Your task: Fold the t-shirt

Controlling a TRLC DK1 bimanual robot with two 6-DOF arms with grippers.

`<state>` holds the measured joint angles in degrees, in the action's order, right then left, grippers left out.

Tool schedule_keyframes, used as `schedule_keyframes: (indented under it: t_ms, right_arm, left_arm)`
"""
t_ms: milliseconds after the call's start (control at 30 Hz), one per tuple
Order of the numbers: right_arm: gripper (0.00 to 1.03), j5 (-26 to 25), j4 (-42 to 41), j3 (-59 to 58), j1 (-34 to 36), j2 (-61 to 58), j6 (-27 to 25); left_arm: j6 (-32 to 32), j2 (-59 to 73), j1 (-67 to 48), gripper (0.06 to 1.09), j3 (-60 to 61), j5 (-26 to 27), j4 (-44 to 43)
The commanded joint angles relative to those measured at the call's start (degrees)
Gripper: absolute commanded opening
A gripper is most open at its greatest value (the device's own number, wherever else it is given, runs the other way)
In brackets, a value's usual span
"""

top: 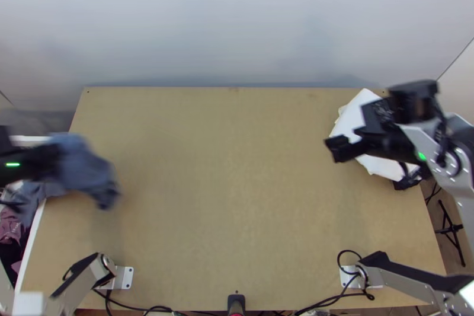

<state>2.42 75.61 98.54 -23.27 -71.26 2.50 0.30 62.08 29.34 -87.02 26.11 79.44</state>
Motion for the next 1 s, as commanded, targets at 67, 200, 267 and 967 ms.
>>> schedule_keyframes:
  t_ms: [67,200,267,967]
  right_arm:
    - [0.96,1.01,2.43,-11.97,12.98,12.82,0.31]
    - [0.96,0.92,3.58,-17.95,17.99,18.27,0.31]
    - [0.96,0.92,4.10,-19.97,20.45,20.46,0.22]
    - [0.98,1.10,3.14,-23.04,30.65,21.87,-0.13]
  left_arm:
    - [-14.88,-1.79,-40.86,0.10,10.82,0.52,-8.42]
    - [-15.59,5.68,-54.74,0.10,8.71,0.52,-11.15]
    - [-15.32,10.25,-61.86,0.10,7.66,0.08,-13.52]
    - [-9.70,46.99,-81.99,1.05,-28.99,0.00,-8.51]
